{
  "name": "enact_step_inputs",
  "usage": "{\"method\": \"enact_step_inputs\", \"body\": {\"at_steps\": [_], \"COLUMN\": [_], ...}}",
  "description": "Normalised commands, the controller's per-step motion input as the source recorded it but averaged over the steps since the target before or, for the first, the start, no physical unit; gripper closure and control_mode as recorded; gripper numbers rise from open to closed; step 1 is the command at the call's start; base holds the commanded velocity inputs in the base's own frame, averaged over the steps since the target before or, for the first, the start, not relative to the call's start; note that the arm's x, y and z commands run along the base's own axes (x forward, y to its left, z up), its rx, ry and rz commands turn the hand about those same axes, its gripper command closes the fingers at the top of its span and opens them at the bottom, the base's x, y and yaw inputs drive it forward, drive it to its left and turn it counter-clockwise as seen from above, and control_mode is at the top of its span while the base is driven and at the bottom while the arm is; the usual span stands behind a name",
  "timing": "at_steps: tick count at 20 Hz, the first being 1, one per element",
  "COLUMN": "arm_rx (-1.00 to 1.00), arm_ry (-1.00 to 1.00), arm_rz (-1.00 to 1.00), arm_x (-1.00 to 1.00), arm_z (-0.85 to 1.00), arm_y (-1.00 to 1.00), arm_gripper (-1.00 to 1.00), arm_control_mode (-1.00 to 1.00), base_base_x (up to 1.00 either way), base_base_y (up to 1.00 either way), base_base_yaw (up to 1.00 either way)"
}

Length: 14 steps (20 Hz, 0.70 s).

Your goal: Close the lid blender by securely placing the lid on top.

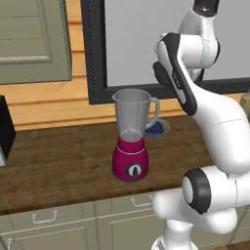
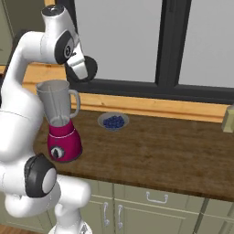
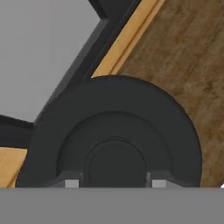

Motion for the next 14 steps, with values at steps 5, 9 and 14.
{"method": "enact_step_inputs", "body": {"at_steps": [5, 9, 14], "arm_rx": [-0.17, -0.28, -0.11], "arm_ry": [-0.07, 0.00, -0.01], "arm_rz": [0.29, 0.58, 0.39], "arm_x": [0.06, 0.01, -0.06], "arm_z": [0.89, 0.23, -0.09], "arm_y": [0.67, 0.79, 0.35], "arm_gripper": [1.00, 1.00, 1.00], "arm_control_mode": [-1.00, -1.00, -1.00], "base_base_x": [0.00, 0.00, 0.00], "base_base_y": [0.00, 0.00, 0.00], "base_base_yaw": [0.00, 0.00, 0.00]}}
